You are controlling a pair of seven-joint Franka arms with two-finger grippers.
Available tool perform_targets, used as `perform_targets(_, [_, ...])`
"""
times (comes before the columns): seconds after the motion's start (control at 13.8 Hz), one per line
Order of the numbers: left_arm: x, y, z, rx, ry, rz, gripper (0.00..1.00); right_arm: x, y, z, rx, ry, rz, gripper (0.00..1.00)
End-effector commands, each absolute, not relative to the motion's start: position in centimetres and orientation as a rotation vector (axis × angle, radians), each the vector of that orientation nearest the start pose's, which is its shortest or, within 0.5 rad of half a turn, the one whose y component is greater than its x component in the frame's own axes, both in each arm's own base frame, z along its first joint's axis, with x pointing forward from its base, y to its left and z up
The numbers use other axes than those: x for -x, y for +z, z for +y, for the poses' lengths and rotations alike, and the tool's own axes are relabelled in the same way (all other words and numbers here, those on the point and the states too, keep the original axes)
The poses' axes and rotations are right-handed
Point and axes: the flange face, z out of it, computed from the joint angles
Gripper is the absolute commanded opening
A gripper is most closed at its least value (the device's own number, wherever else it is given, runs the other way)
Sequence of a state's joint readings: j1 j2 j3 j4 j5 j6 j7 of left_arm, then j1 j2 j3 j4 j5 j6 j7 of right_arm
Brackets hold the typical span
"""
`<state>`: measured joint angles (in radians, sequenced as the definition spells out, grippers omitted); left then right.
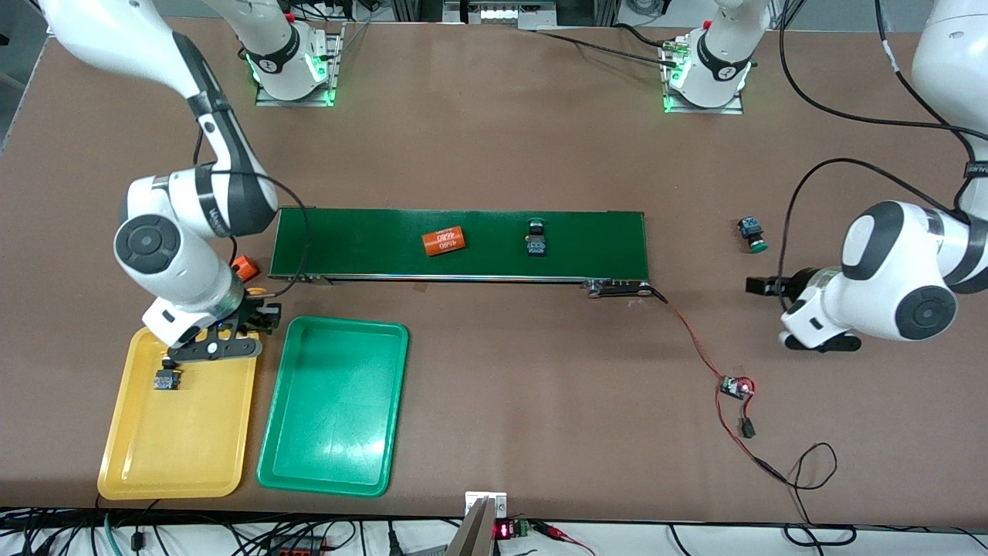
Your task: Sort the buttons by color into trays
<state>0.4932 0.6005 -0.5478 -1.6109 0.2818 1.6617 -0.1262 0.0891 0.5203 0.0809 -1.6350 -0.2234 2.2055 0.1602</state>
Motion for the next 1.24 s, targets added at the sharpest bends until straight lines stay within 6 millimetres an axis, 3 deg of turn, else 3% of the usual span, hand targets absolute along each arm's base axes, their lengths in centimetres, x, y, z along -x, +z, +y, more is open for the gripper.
perform_targets(0.0, [-58.1,28.3,6.1,3.003,0.790,-0.005,1.00,-71.0,30.9,6.3,3.293,-0.121,-0.269,0.11])
perform_targets(0.29, [-51.3,22.2,8.0,3.060,0.673,-0.148,1.00,-73.5,28.0,-1.1,3.300,-0.194,-0.330,0.11])
perform_targets(0.58, [-47.8,18.6,8.6,3.123,0.716,-0.365,1.00,-74.5,24.0,-1.9,3.277,-0.348,-0.361,0.11])
perform_targets(0.8, [-47.3,17.1,8.3,3.150,0.732,-0.418,1.00,-74.6,22.6,-1.7,3.268,-0.377,-0.360,0.12])
perform_targets(0.87, [-47.2,16.8,8.3,3.158,0.702,-0.404,0.96,-74.5,22.4,-1.5,3.267,-0.378,-0.356,0.12])
perform_targets(0.95, [-47.3,16.6,8.3,3.162,0.687,-0.400,0.77,-74.5,21.9,-1.4,3.267,-0.369,-0.354,0.18])
perform_targets(1.02, [-47.3,16.4,8.2,3.163,0.687,-0.398,0.59,-74.4,21.7,-1.7,3.268,-0.363,-0.352,0.38])
perform_targets(1.16, [-47.4,16.5,7.9,3.164,0.687,-0.386,0.37,-74.4,20.7,-1.9,3.260,-0.382,-0.351,0.63])
